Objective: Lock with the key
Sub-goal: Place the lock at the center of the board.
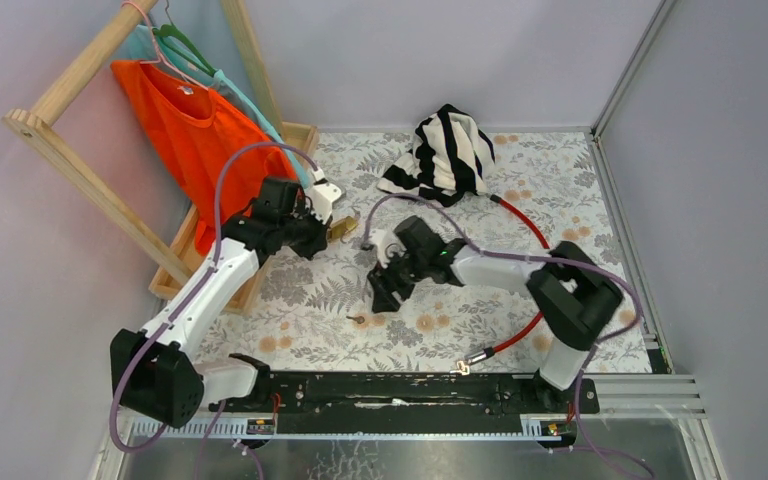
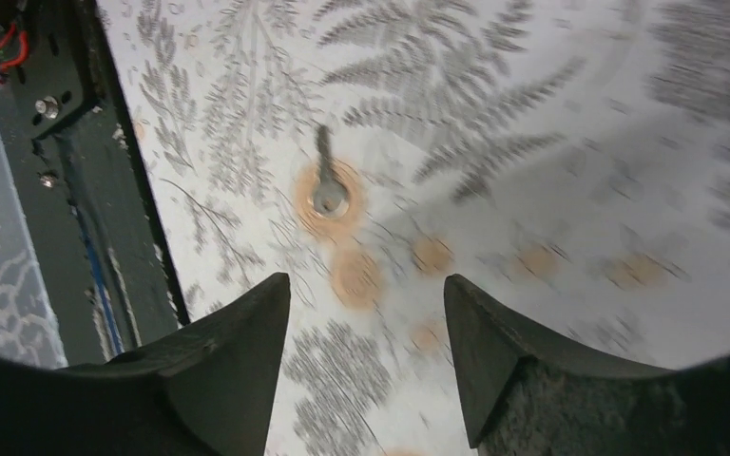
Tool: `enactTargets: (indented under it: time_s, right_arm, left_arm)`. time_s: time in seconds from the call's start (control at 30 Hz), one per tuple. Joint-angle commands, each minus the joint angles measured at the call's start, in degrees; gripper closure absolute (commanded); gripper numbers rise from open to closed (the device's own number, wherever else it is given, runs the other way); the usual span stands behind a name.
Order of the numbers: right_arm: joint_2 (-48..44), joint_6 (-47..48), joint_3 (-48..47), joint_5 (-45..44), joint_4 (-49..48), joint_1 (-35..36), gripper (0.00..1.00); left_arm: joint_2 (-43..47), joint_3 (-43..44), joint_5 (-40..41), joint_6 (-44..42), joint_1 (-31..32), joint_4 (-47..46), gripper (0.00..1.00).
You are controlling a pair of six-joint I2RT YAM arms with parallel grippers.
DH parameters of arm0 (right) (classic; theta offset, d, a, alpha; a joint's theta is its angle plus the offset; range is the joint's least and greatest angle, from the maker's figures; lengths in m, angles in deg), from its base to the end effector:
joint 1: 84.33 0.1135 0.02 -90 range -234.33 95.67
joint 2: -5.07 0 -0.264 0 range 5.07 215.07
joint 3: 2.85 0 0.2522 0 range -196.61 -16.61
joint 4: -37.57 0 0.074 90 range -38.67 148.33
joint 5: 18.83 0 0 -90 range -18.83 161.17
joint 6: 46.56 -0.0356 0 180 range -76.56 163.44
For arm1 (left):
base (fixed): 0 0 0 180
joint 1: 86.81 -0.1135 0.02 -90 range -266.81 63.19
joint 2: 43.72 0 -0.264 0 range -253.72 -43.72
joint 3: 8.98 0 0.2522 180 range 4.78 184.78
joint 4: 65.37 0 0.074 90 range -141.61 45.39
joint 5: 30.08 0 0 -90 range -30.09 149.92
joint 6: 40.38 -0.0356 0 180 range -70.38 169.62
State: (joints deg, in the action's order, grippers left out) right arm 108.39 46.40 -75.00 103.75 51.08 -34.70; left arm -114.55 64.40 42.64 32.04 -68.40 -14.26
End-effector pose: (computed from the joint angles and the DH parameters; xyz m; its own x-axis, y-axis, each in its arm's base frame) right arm 0.2254 0.2947 0.1667 -0.4089 -0.5481 -0.7296 -0.9123 0.2261 0.3414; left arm 0.2403 -0.0911 0.2931 -0.5306 0.4806 -0.6982 0.6801 0.7330 -0.0124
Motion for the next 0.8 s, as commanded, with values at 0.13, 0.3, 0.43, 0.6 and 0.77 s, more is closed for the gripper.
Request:
enactTargets:
  time_s: [0.13,0.3,0.43,0.6,0.77]
  right_arm:
    - [-19.5,13.9,7.9,-3.3,6.2,-10.8,0.23]
    - [-25.6,16.3,5.6,-6.0,14.1,-14.0,0.13]
    - [-28.8,16.6,6.1,-6.7,17.6,-14.7,0.12]
    - [-31.0,18.1,9.2,-7.4,15.6,-16.9,0.12]
    - [-31.4,19.8,10.0,-5.8,15.9,-21.1,0.12]
  left_arm:
    - [-1.1,-6.9,-14.4,-4.9,-0.4,-1.7,1.0]
    - [-7.7,-7.2,-20.7,-6.8,-0.1,0.9,1.0]
    - [-13.4,-5.7,-25.0,-7.5,0.6,2.8,1.0]
    - [-17.9,-3.8,-26.7,-6.7,1.6,3.6,1.0]
    - [-22.3,-2.2,-26.0,-8.7,1.8,5.4,0.97]
